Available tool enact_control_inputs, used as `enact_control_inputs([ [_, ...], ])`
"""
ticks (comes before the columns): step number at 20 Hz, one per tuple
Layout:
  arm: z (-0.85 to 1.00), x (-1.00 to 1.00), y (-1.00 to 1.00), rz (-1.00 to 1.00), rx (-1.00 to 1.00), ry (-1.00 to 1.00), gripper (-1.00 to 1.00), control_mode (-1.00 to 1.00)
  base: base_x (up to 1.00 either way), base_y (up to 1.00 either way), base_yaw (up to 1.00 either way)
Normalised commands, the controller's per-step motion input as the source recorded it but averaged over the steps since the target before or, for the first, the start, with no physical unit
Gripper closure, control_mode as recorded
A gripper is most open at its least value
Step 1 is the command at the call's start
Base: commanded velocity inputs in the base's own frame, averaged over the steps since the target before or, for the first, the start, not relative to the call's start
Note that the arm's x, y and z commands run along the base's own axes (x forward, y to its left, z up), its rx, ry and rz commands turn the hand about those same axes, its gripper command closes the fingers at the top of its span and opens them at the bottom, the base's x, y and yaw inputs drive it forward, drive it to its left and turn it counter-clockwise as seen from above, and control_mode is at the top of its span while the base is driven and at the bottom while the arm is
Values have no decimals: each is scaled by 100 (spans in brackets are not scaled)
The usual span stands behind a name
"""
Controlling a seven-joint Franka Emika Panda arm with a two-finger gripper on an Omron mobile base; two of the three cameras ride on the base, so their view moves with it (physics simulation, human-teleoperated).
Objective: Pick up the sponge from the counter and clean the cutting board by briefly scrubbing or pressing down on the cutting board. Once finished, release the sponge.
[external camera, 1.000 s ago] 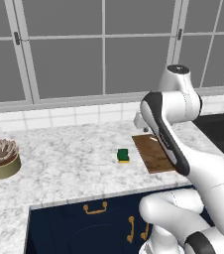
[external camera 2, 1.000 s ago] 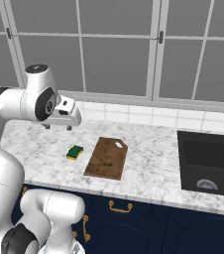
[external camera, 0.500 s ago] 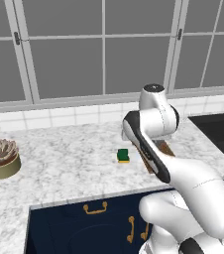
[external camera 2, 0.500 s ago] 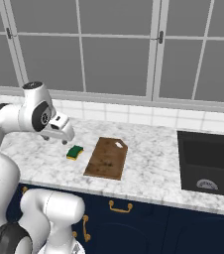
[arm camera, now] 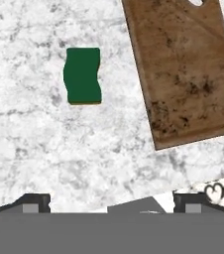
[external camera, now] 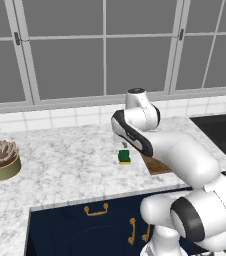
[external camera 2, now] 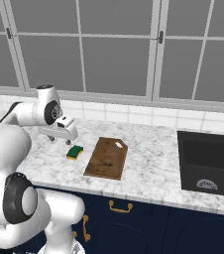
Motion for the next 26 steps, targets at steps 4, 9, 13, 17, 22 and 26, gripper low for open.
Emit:
enact_control_inputs([
  [4,-57,51,0,0,1,0,-100,-100,0,0,0],
  [9,-42,63,0,0,0,7,-100,-100,0,0,0],
  [13,-25,58,0,0,0,7,-100,-100,0,0,0],
  [17,-34,46,15,0,0,0,-100,-100,0,0,0],
  [22,-43,38,9,0,0,0,-100,-100,0,0,0],
  [26,-47,12,0,0,0,0,-100,-100,0,0,0],
])
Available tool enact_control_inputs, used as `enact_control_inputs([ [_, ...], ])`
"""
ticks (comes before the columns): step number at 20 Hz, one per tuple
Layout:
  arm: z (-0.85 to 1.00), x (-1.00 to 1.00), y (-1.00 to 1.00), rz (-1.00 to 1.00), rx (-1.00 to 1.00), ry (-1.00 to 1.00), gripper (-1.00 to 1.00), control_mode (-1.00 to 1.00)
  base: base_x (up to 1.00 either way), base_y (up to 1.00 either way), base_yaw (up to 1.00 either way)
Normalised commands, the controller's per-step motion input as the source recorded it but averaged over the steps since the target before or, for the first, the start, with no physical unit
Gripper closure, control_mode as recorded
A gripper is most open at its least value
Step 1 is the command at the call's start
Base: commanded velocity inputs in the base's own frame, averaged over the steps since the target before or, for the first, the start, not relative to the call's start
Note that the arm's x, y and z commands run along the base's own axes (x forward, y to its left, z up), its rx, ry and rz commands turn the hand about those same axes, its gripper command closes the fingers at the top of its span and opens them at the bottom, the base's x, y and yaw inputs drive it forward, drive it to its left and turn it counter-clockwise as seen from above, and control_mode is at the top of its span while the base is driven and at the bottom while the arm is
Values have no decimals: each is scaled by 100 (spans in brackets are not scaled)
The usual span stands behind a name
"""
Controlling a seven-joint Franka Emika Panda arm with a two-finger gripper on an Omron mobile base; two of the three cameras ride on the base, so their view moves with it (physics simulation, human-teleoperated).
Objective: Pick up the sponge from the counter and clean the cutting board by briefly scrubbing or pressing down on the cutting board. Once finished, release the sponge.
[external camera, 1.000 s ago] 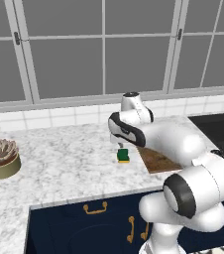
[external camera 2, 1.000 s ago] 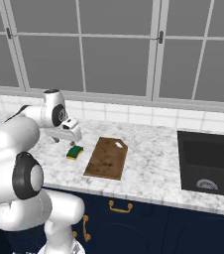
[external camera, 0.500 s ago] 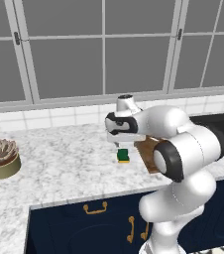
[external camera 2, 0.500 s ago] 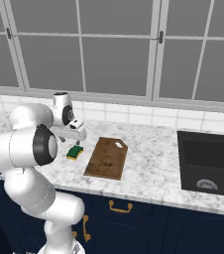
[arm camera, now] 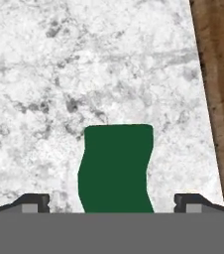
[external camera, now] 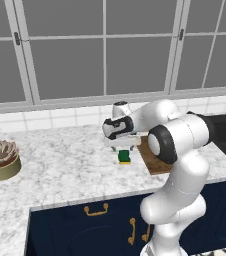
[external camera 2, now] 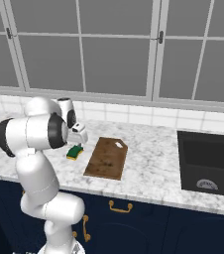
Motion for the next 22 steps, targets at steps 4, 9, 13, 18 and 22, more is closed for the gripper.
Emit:
enact_control_inputs([
  [4,-41,1,0,0,0,0,-100,-100,0,0,0],
  [9,-26,0,0,0,0,0,-100,-100,0,0,0],
  [13,-21,0,0,0,0,0,-100,-100,0,0,0],
  [18,-24,0,0,0,0,0,-100,-100,0,0,0],
  [22,-24,0,0,0,0,0,100,-100,0,0,0],
])
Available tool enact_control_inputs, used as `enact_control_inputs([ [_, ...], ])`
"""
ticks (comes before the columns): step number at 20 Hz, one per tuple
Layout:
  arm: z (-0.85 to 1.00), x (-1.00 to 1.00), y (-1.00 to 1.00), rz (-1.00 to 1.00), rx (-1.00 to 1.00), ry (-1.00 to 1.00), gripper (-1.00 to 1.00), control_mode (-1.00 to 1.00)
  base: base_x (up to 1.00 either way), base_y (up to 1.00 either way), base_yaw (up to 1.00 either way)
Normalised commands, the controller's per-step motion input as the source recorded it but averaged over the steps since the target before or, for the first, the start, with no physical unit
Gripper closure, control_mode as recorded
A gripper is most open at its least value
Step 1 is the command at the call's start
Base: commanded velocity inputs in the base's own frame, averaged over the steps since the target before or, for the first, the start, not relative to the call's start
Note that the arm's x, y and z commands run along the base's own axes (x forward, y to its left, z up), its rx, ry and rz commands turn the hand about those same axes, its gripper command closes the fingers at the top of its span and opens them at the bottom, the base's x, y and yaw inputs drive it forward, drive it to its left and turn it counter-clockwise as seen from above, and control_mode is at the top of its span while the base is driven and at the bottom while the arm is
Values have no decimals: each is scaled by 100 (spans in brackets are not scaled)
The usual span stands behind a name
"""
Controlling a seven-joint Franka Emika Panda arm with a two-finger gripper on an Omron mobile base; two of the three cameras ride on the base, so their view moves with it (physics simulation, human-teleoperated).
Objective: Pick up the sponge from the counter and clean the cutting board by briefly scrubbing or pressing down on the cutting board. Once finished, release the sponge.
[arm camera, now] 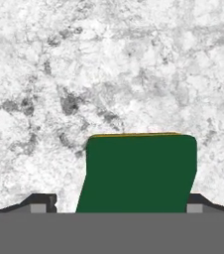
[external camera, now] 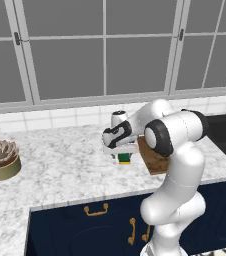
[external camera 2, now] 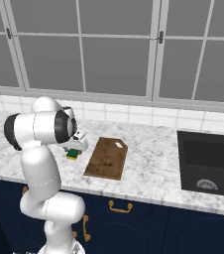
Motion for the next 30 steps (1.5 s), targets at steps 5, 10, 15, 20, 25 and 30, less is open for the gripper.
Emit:
enact_control_inputs([
  [5,-3,-2,0,0,0,0,100,-100,0,0,0],
  [10,4,-13,-7,-5,2,0,100,-100,0,0,0],
  [15,41,-41,-38,-25,9,-2,100,-100,0,0,0],
  [20,41,-19,-63,-33,13,-1,100,-100,0,0,0],
  [25,7,-4,-66,-30,4,2,100,-100,0,0,0],
  [30,0,-1,-55,-33,0,18,100,-100,0,0,0],
])
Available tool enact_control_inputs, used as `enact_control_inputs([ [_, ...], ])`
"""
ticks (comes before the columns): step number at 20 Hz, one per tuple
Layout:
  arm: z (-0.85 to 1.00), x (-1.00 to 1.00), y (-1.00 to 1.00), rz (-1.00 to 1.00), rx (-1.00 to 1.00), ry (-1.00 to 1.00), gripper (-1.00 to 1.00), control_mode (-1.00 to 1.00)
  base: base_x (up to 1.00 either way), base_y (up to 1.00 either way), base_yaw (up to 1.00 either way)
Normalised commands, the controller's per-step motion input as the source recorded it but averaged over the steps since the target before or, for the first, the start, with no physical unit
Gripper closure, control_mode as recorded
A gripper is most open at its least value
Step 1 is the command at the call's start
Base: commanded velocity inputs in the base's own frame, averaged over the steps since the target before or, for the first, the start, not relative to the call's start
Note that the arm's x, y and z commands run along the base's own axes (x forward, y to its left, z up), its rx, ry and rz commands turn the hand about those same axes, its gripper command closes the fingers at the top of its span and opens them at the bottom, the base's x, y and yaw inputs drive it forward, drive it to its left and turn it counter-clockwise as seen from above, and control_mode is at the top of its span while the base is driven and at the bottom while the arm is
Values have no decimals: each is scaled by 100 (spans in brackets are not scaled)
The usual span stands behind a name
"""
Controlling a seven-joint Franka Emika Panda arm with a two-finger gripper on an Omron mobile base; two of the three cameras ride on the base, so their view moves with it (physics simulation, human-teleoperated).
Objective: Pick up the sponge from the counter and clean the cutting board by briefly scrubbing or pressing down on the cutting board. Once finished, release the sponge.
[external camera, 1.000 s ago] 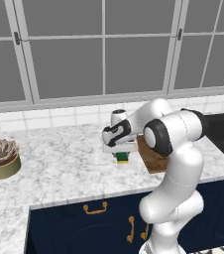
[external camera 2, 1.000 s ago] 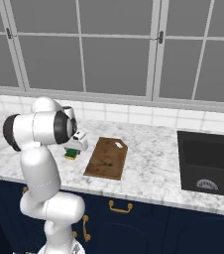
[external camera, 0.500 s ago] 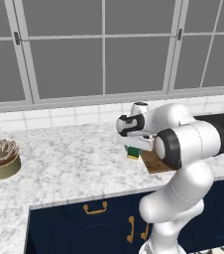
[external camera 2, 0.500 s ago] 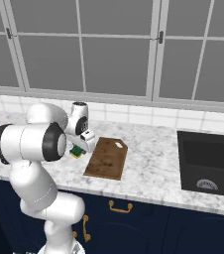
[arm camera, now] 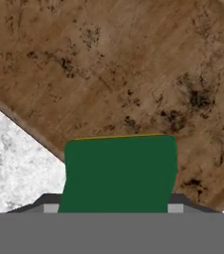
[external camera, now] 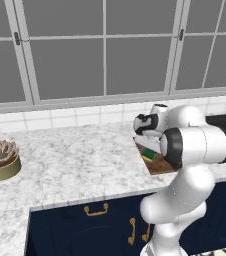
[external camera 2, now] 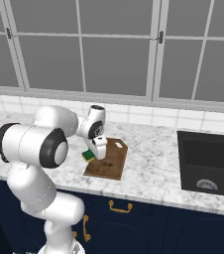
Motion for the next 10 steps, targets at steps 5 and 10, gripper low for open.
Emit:
enact_control_inputs([
  [5,-6,-7,-39,-15,2,8,100,-100,0,0,0],
  [10,-28,-19,-3,-10,0,0,100,-100,0,0,0],
])
